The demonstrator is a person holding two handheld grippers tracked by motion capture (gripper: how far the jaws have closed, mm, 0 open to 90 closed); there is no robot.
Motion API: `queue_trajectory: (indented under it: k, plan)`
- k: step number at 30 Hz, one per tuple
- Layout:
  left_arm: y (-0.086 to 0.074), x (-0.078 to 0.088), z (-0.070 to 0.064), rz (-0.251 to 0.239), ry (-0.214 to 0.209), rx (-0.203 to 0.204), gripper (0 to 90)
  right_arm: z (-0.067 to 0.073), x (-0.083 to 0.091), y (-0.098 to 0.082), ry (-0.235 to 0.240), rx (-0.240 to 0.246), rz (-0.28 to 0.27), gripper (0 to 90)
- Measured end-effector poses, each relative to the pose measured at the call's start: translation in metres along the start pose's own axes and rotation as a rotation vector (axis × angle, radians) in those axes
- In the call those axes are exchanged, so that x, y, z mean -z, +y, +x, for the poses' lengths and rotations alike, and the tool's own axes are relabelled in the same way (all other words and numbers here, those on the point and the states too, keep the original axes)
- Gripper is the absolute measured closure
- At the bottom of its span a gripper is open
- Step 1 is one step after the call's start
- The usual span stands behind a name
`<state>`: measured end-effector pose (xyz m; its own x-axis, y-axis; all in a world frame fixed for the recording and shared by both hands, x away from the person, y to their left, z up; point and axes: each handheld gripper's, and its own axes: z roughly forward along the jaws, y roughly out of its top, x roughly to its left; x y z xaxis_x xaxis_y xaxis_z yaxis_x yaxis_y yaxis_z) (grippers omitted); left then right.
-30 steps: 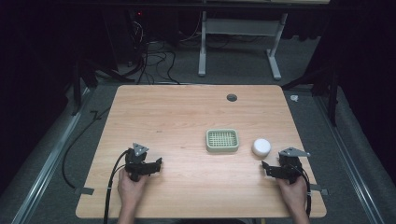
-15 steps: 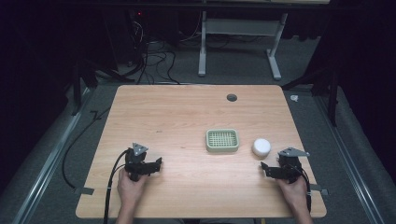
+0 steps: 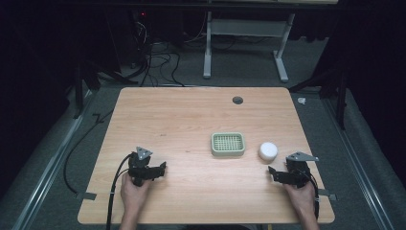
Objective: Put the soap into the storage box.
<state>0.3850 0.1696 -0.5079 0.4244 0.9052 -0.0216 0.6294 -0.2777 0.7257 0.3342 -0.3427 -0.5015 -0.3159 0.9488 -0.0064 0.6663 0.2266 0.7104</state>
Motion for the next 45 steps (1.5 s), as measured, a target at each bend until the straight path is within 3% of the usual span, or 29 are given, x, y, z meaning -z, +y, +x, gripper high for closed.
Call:
queue_trajectory:
  k: [4,16,27,45]
  plan:
    - [0.000,0.000,0.000,0.000,0.000,0.000,14.6,-0.001,0.004,-0.001,-0.003,-0.028,-0.018,18.1]
    - [0.000,0.000,0.000,-0.002,0.001,0.003,14.6,0.007,0.023,-0.003,0.000,-0.038,-0.097,17.2]
    - [0.000,0.000,0.000,0.001,0.001,0.003,14.6,0.013,0.019,0.003,0.000,-0.049,-0.106,15.7]
    - [0.000,0.000,0.000,0.001,0.002,0.001,14.6,0.017,0.002,0.035,-0.008,-0.061,-0.113,14.6]
